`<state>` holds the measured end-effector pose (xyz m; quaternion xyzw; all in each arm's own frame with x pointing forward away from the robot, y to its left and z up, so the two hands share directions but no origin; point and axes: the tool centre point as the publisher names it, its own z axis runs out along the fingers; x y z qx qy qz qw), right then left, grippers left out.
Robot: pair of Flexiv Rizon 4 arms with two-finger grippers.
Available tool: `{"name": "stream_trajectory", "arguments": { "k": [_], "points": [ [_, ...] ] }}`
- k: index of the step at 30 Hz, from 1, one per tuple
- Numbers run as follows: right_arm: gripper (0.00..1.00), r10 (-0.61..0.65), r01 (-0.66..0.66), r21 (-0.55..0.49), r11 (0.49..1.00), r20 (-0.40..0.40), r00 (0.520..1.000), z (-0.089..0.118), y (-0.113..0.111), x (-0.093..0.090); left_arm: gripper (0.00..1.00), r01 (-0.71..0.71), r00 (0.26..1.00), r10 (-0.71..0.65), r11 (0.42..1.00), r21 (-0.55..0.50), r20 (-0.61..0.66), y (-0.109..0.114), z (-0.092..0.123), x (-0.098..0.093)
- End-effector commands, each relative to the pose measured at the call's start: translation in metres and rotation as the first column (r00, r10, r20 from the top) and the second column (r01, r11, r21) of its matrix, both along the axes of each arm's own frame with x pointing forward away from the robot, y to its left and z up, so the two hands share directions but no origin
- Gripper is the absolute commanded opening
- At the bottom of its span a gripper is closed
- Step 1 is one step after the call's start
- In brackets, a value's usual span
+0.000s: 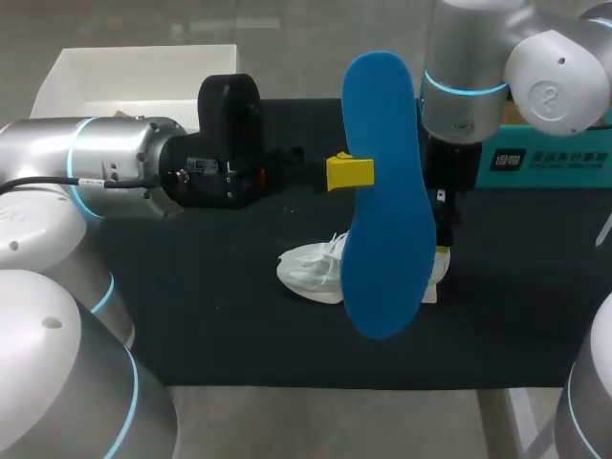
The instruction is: Take the shoe out of the shoebox, open the shoe tongue, remove and reinsert the insole, then place the shoe into the shoebox
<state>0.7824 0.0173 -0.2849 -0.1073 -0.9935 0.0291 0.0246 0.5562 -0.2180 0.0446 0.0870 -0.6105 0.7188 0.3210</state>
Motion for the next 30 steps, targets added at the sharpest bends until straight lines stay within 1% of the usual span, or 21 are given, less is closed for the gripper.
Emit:
{"name": "stream_trajectory", "arguments": {
  "k": [1, 7, 8, 9, 10, 11, 13, 14, 17, 20, 25, 30],
  "points": [
    [1.00, 0.000, 0.000, 0.000, 1.000, 0.001, 1.000, -0.001, 0.000, 0.000, 0.00, -0.002, 1.000, 0.002, 1.000, -0.002, 0.000, -0.003, 0.001, 0.000],
    [1.00, 0.000, 0.000, 0.000, 1.000, 0.001, 1.000, -0.001, 0.000, 0.000, 0.00, -0.002, 1.000, 0.002, 1.000, -0.002, 0.000, -0.003, 0.001, 0.000],
    [1.00, -0.017, 0.016, -0.035, 0.999, -0.028, 0.999, -0.003, 0.004, 0.006, 0.00, -0.002, 1.000, 0.002, 1.000, -0.002, 0.000, -0.003, 0.001, 0.000],
    [1.00, -0.029, 0.029, -0.007, 1.000, 0.020, 0.999, -0.003, 0.006, 0.011, 0.00, -0.002, 1.000, 0.002, 1.000, -0.002, 0.000, -0.003, 0.001, 0.000],
    [1.00, -0.029, 0.029, -0.011, 1.000, 0.027, 0.999, -0.003, 0.009, 0.015, 0.00, -0.002, 1.000, 0.002, 1.000, -0.002, 0.000, -0.003, 0.001, 0.000],
    [1.00, -0.055, 0.055, -0.030, 0.998, 0.023, 0.998, -0.003, 0.012, 0.020, 0.00, -0.002, 1.000, 0.002, 1.000, -0.002, 0.000, -0.003, 0.001, 0.000],
    [1.00, -0.089, 0.087, -0.082, 0.993, -0.015, 0.996, -0.008, 0.019, 0.031, 0.00, -0.002, 1.000, 0.002, 1.000, -0.002, 0.000, -0.003, 0.001, 0.000],
    [1.00, -0.094, 0.093, -0.090, 0.992, -0.013, 0.995, -0.011, 0.023, 0.035, 0.00, -0.002, 1.000, 0.002, 1.000, -0.002, 0.000, -0.003, 0.001, 0.000],
    [1.00, -0.073, 0.071, -0.097, 0.993, -0.013, 0.997, -0.021, 0.028, 0.045, 0.00, -0.002, 1.000, 0.002, 1.000, -0.002, 0.000, -0.003, 0.001, 0.000],
    [1.00, -0.063, 0.062, -0.088, 0.994, -0.009, 0.998, -0.027, 0.036, 0.054, 0.00, -0.002, 1.000, 0.002, 1.000, -0.002, 0.000, -0.003, 0.001, 0.000],
    [1.00, -0.036, 0.034, -0.090, 0.995, -0.018, 0.999, -0.045, 0.047, 0.071, 0.00, -0.002, 1.000, 0.002, 1.000, -0.002, 0.000, -0.003, 0.001, 0.000],
    [1.00, -0.013, 0.011, -0.075, 0.997, -0.019, 1.000, -0.057, 0.055, 0.077, 0.00, -0.002, 1.000, 0.002, 1.000, -0.002, 0.000, -0.003, 0.001, 0.000]
  ]
}}
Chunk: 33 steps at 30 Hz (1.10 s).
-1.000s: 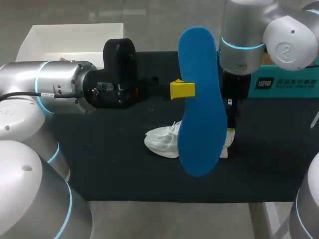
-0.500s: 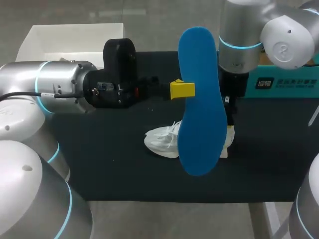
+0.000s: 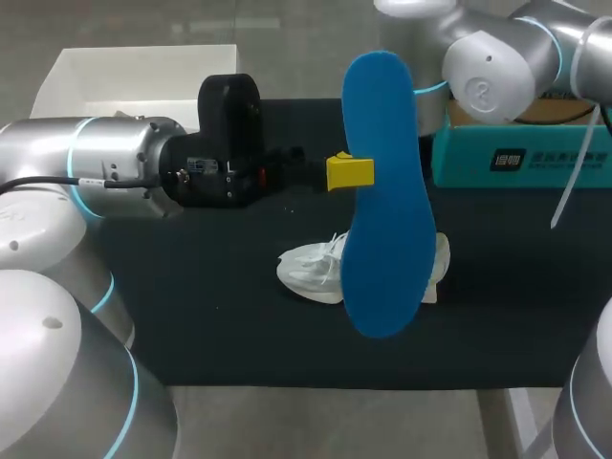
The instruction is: Take the shoe out of the shoebox, open the shoe tongue, remove and reinsert the insole, then place the shoe into the shoebox
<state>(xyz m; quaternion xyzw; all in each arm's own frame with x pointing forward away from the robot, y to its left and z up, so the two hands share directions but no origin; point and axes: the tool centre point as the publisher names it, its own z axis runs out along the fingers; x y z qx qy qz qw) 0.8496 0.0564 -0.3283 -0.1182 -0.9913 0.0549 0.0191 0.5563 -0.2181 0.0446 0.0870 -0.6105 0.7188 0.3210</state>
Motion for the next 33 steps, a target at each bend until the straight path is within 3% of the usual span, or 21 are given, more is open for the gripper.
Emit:
{"name": "stream_trajectory", "arguments": {
  "k": [1, 9, 17, 18, 19, 20, 21, 23, 33],
  "points": [
    [1.00, 0.010, -0.010, -0.012, 1.000, -0.024, 1.000, -0.015, 0.017, 0.009, 0.00, -0.002, 1.000, 0.002, 1.000, -0.002, 0.000, -0.003, 0.001, 0.000],
    [1.00, 0.020, -0.019, 0.029, 0.999, -0.051, 0.998, -0.026, 0.033, 0.000, 0.00, -0.002, 1.000, 0.002, 1.000, -0.002, 0.000, -0.003, 0.001, 0.000],
    [1.00, 0.039, -0.034, 0.063, 0.997, -0.082, 0.996, -0.045, 0.046, 0.003, 0.00, -0.002, 1.000, 0.002, 1.000, -0.002, 0.000, -0.003, 0.001, 0.000],
    [0.96, 0.035, -0.030, 0.069, 0.997, -0.084, 0.996, -0.048, 0.046, 0.002, 0.00, -0.002, 1.000, 0.002, 1.000, -0.002, 0.000, -0.003, 0.001, 0.000],
    [0.76, 0.033, -0.027, 0.074, 0.997, -0.089, 0.996, -0.050, 0.046, 0.001, 0.00, -0.002, 1.000, 0.002, 1.000, -0.002, 0.000, -0.003, 0.001, 0.000],
    [0.48, 0.031, -0.024, 0.075, 0.997, -0.092, 0.995, -0.052, 0.046, 0.000, 0.00, -0.002, 1.000, 0.002, 1.000, -0.002, 0.000, -0.003, 0.001, 0.000],
    [0.36, 0.028, -0.021, 0.075, 0.997, -0.100, 0.995, -0.053, 0.046, -0.001, 0.00, -0.002, 1.000, 0.002, 1.000, -0.002, 0.000, -0.003, 0.001, 0.000],
    [0.00, 0.027, -0.019, 0.074, 0.997, -0.105, 0.994, -0.054, 0.046, -0.004, 0.00, -0.002, 1.000, 0.002, 1.000, -0.002, 0.000, -0.003, 0.001, 0.000],
    [0.00, 0.035, -0.025, 0.080, 0.996, -0.116, 0.993, -0.052, 0.045, -0.008, 0.00, -0.002, 1.000, 0.002, 1.000, -0.002, 0.000, -0.003, 0.001, 0.000]
  ]
}}
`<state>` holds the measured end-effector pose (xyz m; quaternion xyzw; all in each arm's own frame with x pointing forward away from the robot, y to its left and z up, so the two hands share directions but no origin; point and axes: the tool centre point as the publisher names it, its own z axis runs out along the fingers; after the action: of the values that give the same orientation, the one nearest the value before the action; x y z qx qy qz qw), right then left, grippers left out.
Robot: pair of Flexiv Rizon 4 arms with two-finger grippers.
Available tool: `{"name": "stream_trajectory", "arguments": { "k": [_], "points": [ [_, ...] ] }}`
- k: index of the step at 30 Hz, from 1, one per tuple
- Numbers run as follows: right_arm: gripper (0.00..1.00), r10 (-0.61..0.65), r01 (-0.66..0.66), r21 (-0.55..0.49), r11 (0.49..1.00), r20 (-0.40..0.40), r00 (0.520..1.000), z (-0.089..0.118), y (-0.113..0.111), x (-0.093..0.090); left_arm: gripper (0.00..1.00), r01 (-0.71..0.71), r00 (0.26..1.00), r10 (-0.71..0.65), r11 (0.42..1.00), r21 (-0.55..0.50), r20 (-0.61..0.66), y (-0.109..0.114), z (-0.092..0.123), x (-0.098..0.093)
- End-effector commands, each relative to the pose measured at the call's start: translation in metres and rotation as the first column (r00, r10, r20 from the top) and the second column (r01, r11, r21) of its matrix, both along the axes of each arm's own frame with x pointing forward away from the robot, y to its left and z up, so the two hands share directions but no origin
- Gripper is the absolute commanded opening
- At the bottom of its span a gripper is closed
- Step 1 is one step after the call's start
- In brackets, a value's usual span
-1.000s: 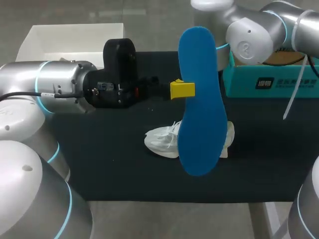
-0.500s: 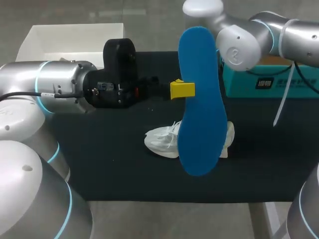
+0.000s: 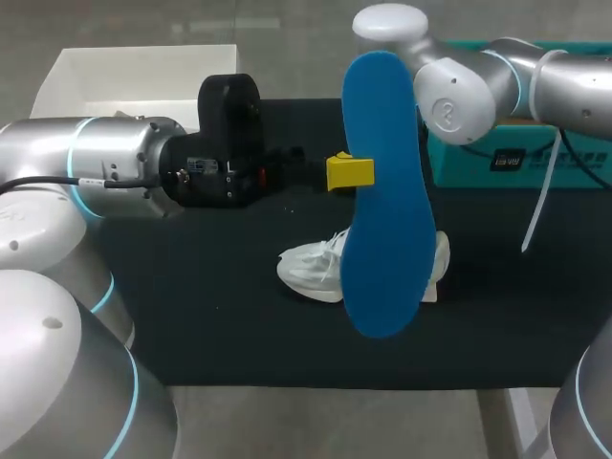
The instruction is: Take the shoe out of the shoebox, open the shoe tongue, remove and reinsert the insole, then place the shoe into the shoebox
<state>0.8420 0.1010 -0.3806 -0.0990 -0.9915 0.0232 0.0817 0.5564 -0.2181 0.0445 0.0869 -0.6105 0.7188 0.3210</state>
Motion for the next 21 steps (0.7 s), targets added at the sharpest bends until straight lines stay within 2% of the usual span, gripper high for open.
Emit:
{"name": "stream_trajectory", "arguments": {
  "k": [1, 6, 7, 10, 11, 15, 18, 21],
  "points": [
    [0.00, 0.000, 0.000, 0.000, 1.000, 0.001, 1.000, 0.000, 0.000, 0.000, 0.00, -0.002, 1.000, 0.002, 1.000, -0.002, 0.000, -0.003, 0.001, 0.000],
    [0.00, 0.000, 0.000, 0.000, 1.000, 0.001, 1.000, 0.000, 0.000, 0.000, 0.00, -0.002, 1.000, 0.002, 1.000, -0.002, 0.000, -0.003, 0.001, 0.000],
    [0.00, -0.012, 0.011, 0.027, 1.000, 0.021, 1.000, 0.001, -0.002, 0.000, 0.00, -0.002, 1.000, 0.002, 1.000, -0.002, 0.000, -0.003, 0.001, 0.000],
    [0.00, -0.089, 0.089, 0.042, 0.995, 0.005, 0.996, 0.008, 0.004, 0.004, 0.00, -0.002, 1.000, 0.002, 1.000, -0.002, 0.000, -0.003, 0.001, 0.000],
    [0.00, -0.142, 0.143, 0.050, 0.989, -0.016, 0.990, 0.011, 0.006, 0.004, 0.00, -0.002, 1.000, 0.002, 1.000, -0.002, 0.000, -0.003, 0.001, 0.000],
    [0.00, -0.270, 0.271, 0.088, 0.959, -0.019, 0.963, 0.023, 0.020, 0.003, 0.00, -0.002, 1.000, 0.002, 1.000, -0.002, 0.000, -0.003, 0.001, 0.000],
    [0.00, -0.384, 0.384, 0.120, 0.916, -0.023, 0.923, 0.032, 0.029, 0.003, 0.00, -0.002, 1.000, 0.002, 1.000, -0.002, 0.000, -0.003, 0.001, 0.000],
    [0.00, -0.547, 0.551, 0.194, 0.812, -0.080, 0.833, 0.038, 0.032, 0.002, 0.00, -0.002, 1.000, 0.002, 1.000, -0.002, 0.000, -0.003, 0.001, 0.000]
  ]
}}
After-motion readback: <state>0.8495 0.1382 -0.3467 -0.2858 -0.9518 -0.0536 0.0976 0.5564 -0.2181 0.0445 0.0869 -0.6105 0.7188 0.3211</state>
